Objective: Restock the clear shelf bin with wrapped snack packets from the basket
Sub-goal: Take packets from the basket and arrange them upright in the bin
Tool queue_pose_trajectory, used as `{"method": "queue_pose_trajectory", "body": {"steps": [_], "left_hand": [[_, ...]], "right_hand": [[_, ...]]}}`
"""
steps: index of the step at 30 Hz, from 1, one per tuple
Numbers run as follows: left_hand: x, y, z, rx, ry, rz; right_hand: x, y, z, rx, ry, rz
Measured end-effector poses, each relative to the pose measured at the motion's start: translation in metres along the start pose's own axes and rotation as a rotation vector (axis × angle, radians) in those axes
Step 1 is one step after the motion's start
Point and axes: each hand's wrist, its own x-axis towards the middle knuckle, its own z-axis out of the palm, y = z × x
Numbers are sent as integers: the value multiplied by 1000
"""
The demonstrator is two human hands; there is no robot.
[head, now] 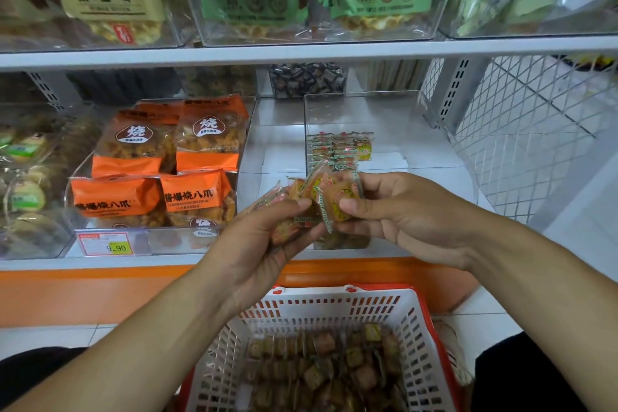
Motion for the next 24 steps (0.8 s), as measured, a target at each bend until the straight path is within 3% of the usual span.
{"method": "queue_pose_trajectory", "body": {"steps": [9, 17, 24], "left_hand": [[0, 2, -2, -42, 15, 53], [-2, 0, -6, -51, -66, 98], [1, -7, -3, 27, -109, 243]], "right_hand": [[-2, -3, 5, -75, 84, -37], [3, -9, 1, 156, 173, -134], [3, 5, 12, 199, 144, 28]]}}
